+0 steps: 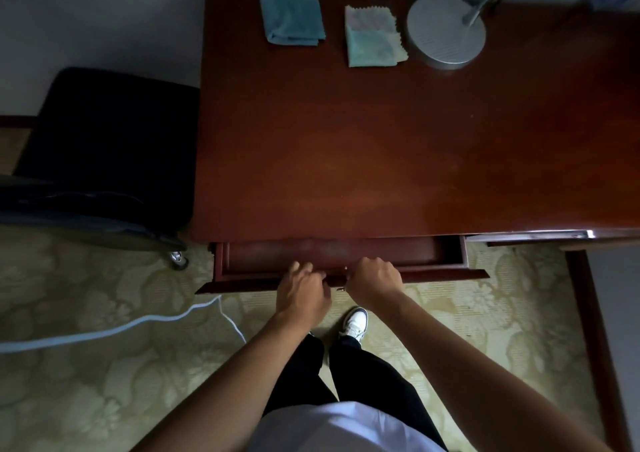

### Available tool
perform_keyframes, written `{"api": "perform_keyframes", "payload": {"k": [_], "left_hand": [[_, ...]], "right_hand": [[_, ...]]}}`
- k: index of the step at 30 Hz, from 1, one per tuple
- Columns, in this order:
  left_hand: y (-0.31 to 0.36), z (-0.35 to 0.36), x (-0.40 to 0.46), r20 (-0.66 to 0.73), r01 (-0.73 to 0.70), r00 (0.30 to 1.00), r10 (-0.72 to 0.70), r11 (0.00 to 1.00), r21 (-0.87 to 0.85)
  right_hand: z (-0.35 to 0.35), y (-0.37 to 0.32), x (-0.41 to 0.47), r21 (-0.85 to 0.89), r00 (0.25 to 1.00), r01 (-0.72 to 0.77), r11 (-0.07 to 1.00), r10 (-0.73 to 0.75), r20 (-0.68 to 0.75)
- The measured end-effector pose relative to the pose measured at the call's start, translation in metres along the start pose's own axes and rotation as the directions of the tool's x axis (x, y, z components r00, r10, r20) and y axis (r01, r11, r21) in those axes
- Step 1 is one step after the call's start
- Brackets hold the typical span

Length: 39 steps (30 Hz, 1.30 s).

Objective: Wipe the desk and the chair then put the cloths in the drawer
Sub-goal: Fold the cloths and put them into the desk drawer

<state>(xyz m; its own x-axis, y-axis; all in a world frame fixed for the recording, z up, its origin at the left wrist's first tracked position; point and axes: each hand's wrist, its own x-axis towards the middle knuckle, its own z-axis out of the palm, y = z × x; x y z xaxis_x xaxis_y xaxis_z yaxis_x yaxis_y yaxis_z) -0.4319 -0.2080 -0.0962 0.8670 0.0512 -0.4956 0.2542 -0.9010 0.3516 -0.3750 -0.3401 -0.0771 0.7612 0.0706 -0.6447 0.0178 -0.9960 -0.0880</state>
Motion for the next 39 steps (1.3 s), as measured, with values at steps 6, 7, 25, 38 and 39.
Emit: {"api": "perform_keyframes", "payload": {"k": [6,7,25,38,39], "left_hand": [[0.006,-0.013,0.009,0.254,0.098,0.963,-0.086,0.995,-0.034],[0.008,-0.017,0.013,0.270,0.103,0.959,-0.089,0.994,-0.037],[0.104,-0.193,0.311,-0.125,0.233,0.914,-0.387,0.751,-0.618],[0.133,-0.212,0.412,-0.207,0.306,0.804,-0.557,0.687,-0.659],[0.134,-0.212,0.409,-0.212,0.301,0.806,-0.552,0.691,-0.657]], "right_hand": [[-0.001,0.000,-0.008,-0.003,0.989,0.011,1.000,-0.010,0.147],[-0.005,-0.002,-0.007,0.041,0.988,0.011,0.999,-0.018,0.157],[-0.233,0.008,0.227,0.884,0.984,0.080,0.460,0.106,-0.144],[-0.279,0.033,0.316,0.703,0.968,0.217,0.677,-0.059,-0.242],[-0.278,0.034,0.316,0.703,0.966,0.226,0.675,-0.065,-0.249]]}}
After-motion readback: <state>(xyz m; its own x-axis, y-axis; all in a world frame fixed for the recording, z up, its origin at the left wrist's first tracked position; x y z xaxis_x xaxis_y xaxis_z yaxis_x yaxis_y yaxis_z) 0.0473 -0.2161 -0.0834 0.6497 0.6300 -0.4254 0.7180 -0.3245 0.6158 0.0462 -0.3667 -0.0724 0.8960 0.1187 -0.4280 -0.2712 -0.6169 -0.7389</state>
